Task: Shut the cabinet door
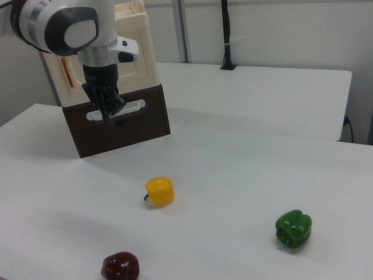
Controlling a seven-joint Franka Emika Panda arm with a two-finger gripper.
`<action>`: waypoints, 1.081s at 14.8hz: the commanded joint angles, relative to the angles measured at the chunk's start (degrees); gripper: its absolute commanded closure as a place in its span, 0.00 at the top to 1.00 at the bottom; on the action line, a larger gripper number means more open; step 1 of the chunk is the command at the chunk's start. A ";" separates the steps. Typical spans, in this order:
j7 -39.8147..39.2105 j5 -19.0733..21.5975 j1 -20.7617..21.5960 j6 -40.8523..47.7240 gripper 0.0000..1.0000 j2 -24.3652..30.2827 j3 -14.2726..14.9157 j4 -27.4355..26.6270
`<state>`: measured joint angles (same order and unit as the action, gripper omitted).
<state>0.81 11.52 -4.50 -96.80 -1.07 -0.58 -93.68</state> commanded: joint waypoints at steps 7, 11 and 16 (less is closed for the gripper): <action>-2.74 -12.93 -0.86 3.55 1.00 3.26 -0.74 -2.12; -3.80 -12.93 -0.86 8.29 1.00 2.65 -0.74 -0.11; -3.54 -12.40 -1.22 8.65 1.00 2.83 -0.57 0.16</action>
